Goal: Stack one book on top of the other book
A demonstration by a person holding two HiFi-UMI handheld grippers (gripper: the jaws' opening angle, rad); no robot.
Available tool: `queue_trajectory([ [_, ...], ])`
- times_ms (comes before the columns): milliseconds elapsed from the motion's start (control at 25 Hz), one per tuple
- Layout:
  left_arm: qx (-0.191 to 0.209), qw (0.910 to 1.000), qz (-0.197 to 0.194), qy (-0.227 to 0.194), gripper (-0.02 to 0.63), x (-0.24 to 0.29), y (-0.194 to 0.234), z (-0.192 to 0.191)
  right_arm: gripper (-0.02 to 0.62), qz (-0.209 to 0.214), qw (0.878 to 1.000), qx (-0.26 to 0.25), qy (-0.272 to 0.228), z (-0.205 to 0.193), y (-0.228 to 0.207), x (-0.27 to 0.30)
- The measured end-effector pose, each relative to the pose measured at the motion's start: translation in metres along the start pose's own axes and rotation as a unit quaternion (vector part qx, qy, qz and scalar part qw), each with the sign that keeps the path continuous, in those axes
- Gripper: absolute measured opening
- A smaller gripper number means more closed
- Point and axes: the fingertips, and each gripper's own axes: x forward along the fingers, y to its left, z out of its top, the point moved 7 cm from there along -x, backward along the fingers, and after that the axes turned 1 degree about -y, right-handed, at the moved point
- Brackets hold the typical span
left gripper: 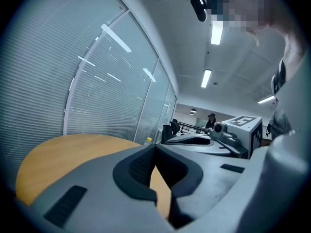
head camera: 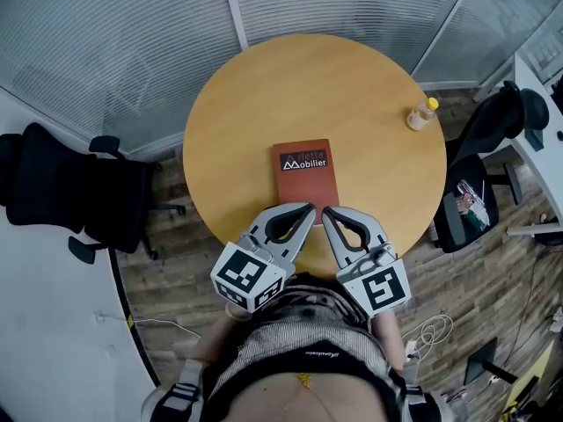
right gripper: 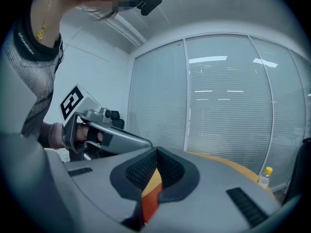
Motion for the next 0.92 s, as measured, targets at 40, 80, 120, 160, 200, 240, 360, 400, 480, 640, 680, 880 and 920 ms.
queue_trajectory([
  [40,-0.001,1.0000,0.000,0.002,0.018,-0.0001,0.0009,-0.0006,0.023,-0.002,1.000,0.002,0.000,-0.0002,-0.0004,0.0000],
  [80,-0.001,1.0000,0.001,0.004,0.018,-0.0004,0.0014,-0.0011,0.023,-0.003,1.000,0.002,0.000,-0.0004,-0.0008,0.0001],
  [120,-0.001,1.0000,0.001,0.005,0.018,-0.0007,0.0017,-0.0017,0.023,-0.004,1.000,0.001,0.001,-0.0007,-0.0011,0.0002],
  [160,0.000,1.0000,0.002,0.006,0.018,-0.0008,0.0017,-0.0023,0.023,-0.004,1.000,0.000,0.001,-0.0012,-0.0014,0.0002],
  [200,0.001,1.0000,0.002,0.007,0.018,-0.0008,0.0015,-0.0029,0.023,-0.005,1.000,-0.001,0.001,-0.0018,-0.0015,0.0003],
  [240,0.003,1.0000,0.002,0.008,0.018,-0.0009,0.0013,-0.0034,0.023,-0.005,1.000,0.000,0.002,-0.0026,-0.0014,0.0003],
  [360,0.007,0.9999,0.005,0.012,0.018,-0.0009,0.0010,-0.0038,0.023,-0.004,1.000,0.006,0.007,-0.0048,-0.0012,0.0006],
  [400,0.007,0.9999,0.005,0.013,0.018,-0.0005,0.0009,-0.0037,0.023,-0.004,1.000,0.006,0.009,-0.0053,-0.0016,0.0006],
  [480,0.006,0.9999,0.005,0.014,0.018,0.0005,0.0007,-0.0033,0.023,-0.004,1.000,0.006,0.012,-0.0059,-0.0028,0.0004],
  [640,0.007,0.9998,0.007,0.015,0.018,0.0007,0.0002,-0.0038,0.023,-0.006,1.000,0.006,0.017,-0.0075,-0.0037,-0.0007],
  [680,0.007,0.9998,0.007,0.015,0.018,0.0003,0.0005,-0.0042,0.023,-0.006,1.000,0.006,0.017,-0.0075,-0.0035,-0.0006],
  [880,0.005,0.9998,0.008,0.015,0.018,-0.0002,0.0023,-0.0046,0.023,-0.008,1.000,0.005,0.022,-0.0092,-0.0050,0.0004],
  [920,0.005,0.9998,0.009,0.015,0.018,-0.0001,0.0027,-0.0045,0.023,-0.008,1.000,0.005,0.023,-0.0094,-0.0056,0.0008],
])
